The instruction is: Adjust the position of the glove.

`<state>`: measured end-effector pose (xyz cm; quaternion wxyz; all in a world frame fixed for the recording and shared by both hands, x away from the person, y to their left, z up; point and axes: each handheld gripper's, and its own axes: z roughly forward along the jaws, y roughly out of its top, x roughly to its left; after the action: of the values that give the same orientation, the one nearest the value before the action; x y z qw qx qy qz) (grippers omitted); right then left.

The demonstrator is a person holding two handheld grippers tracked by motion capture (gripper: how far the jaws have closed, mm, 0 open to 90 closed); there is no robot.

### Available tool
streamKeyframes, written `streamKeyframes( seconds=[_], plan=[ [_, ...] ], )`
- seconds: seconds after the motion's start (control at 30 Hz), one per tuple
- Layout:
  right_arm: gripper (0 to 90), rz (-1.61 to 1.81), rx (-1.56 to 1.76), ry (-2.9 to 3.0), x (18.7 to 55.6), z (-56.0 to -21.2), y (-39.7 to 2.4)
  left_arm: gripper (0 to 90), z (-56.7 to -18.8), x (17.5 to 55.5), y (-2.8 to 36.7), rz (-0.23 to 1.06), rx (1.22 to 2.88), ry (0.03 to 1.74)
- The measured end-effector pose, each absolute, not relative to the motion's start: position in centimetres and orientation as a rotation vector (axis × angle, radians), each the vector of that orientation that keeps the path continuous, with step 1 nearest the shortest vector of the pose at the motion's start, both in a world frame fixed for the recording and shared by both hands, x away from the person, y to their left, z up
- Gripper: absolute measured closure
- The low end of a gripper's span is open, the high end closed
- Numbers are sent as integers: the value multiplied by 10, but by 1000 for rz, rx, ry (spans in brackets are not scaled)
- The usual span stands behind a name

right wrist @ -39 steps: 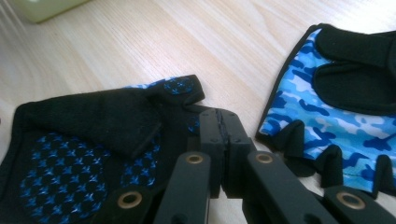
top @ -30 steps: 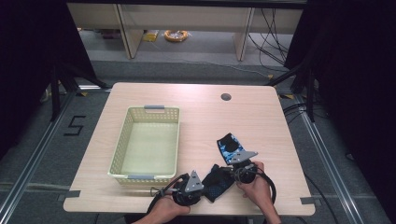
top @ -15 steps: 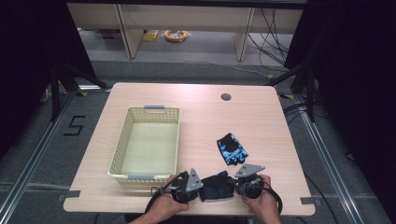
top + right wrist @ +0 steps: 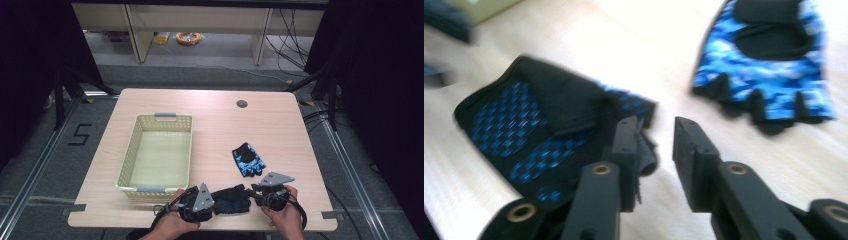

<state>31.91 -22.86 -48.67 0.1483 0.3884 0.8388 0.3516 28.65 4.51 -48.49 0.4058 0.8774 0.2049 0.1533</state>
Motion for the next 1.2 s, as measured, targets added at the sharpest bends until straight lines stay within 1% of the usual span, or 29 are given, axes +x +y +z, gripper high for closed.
streamKeyframes(
  seconds=[0.03,0.07,0.1,0.13,0.23,0.3,0.33,0.4,0.43,0.53,0.63,0.67,0.73,0.77,0.97,1.0,1.03,1.07,1.2],
  plan=[
    [712,1011,1117,2412,319,-487,-229,602,-485,287,45,387,2214,517],
    [666,1023,1127,2391,322,-485,-233,572,-485,281,52,358,2186,535],
    [658,1025,1137,2376,323,-485,-234,550,-485,281,52,358,2186,535],
    [645,1024,1163,2370,324,-483,-235,522,-486,278,59,326,2177,558],
    [595,1025,1150,2348,332,-483,-237,437,-487,278,66,296,2189,594],
    [562,1025,1149,2338,336,-482,-237,387,-488,277,67,275,2170,603],
    [555,1029,1163,2330,337,-480,-235,365,-490,275,71,255,2187,621],
    [544,1022,1117,2331,343,-479,-237,349,-492,272,77,264,2204,613],
    [544,1018,1102,2334,347,-479,-238,343,-494,270,78,243,2193,639],
    [542,1020,1160,2316,355,-478,-241,332,-497,267,87,220,2198,660],
    [544,1002,1168,2307,367,-478,-244,327,-496,266,95,251,2196,667],
    [544,999,1173,2312,371,-476,-245,325,-496,266,96,236,2182,679],
    [545,1003,1149,2293,379,-476,-246,318,-497,267,100,259,2194,675],
    [545,1015,1156,2278,382,-476,-246,317,-498,265,101,243,2176,701],
    [536,978,1194,2280,401,-477,-244,298,-500,261,114,249,2180,720],
    [534,982,1189,2268,404,-478,-243,297,-501,260,116,238,2160,736],
    [533,970,1180,2277,407,-477,-242,294,-501,261,119,257,2181,736],
    [532,974,1183,2268,410,-477,-242,291,-500,260,120,255,2151,749],
    [533,975,1196,2253,420,-475,-242,285,-499,261,129,275,2162,755]
  ],
)
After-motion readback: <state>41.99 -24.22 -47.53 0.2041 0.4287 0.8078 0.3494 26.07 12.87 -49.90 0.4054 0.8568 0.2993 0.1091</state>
